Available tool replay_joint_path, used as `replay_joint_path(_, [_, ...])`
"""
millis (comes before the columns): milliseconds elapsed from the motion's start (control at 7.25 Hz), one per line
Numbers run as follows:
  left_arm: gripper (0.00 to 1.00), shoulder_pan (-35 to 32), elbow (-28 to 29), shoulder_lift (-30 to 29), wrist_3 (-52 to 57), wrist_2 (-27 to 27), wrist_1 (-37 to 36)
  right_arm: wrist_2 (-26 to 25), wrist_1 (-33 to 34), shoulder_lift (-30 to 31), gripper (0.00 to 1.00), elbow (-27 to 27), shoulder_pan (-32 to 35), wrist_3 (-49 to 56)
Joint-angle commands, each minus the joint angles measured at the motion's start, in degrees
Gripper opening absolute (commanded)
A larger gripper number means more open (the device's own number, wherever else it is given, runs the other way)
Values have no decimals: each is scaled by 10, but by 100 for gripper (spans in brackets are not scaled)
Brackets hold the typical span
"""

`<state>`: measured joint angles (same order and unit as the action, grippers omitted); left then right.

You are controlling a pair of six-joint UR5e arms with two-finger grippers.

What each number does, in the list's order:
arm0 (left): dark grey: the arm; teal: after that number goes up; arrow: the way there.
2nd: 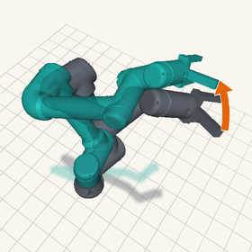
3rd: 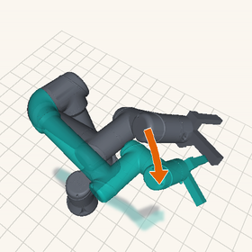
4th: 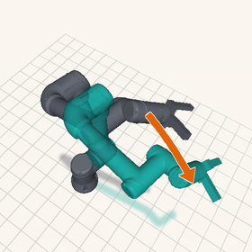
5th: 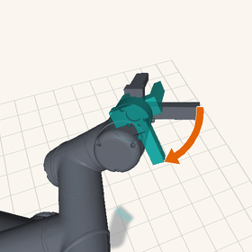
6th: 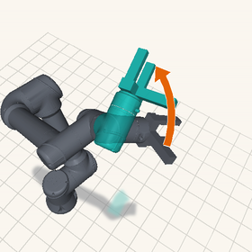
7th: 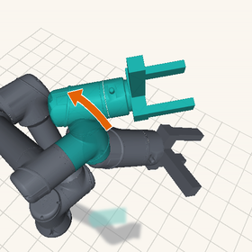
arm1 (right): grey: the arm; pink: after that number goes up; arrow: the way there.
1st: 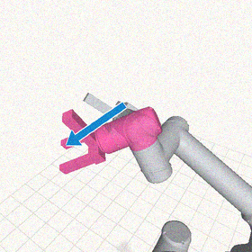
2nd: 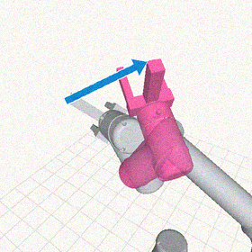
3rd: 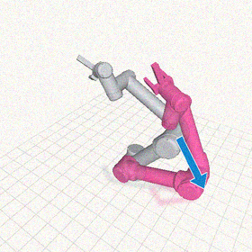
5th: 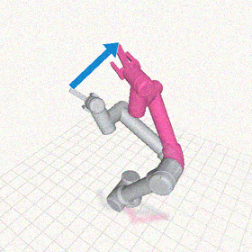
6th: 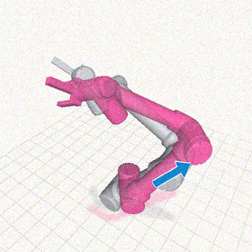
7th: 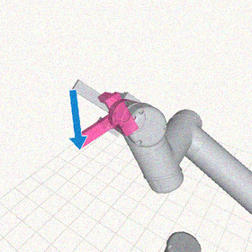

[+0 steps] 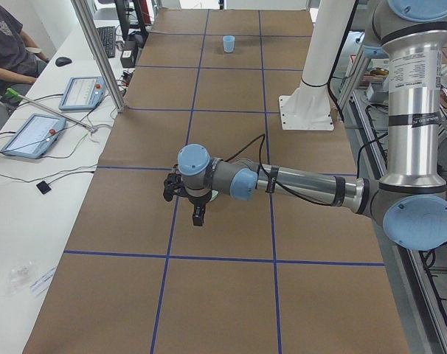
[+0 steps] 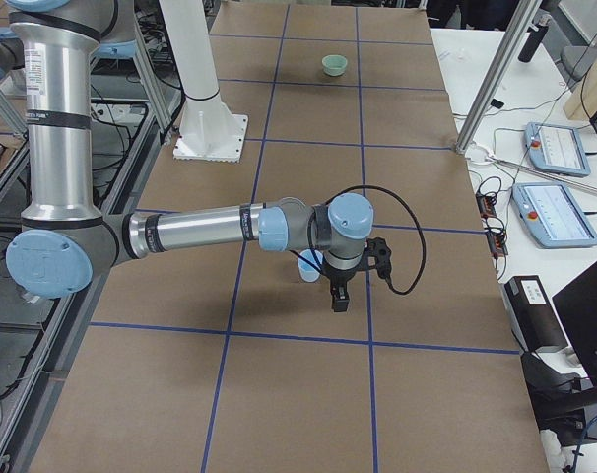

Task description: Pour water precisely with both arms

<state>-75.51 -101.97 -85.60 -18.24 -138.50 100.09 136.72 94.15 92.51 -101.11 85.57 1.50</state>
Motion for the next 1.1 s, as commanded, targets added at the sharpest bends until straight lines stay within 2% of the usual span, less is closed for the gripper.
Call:
replay_joint_path(0, [100,91,13,-29,-94,14,25,1,0,0,99,-1,-1,1])
replay_joint_path(138, [99,114,19,-36,-103,37,27,1,0,0,99,0,-1,2])
replay_joint_path(690, [99,125,134,-129,-122,37,33,4,-1,-3,99,-1,-1,0])
replay_joint_path(966, [98,141,148,-141,-137,36,40,5,-1,-9,99,-2,-1,-1])
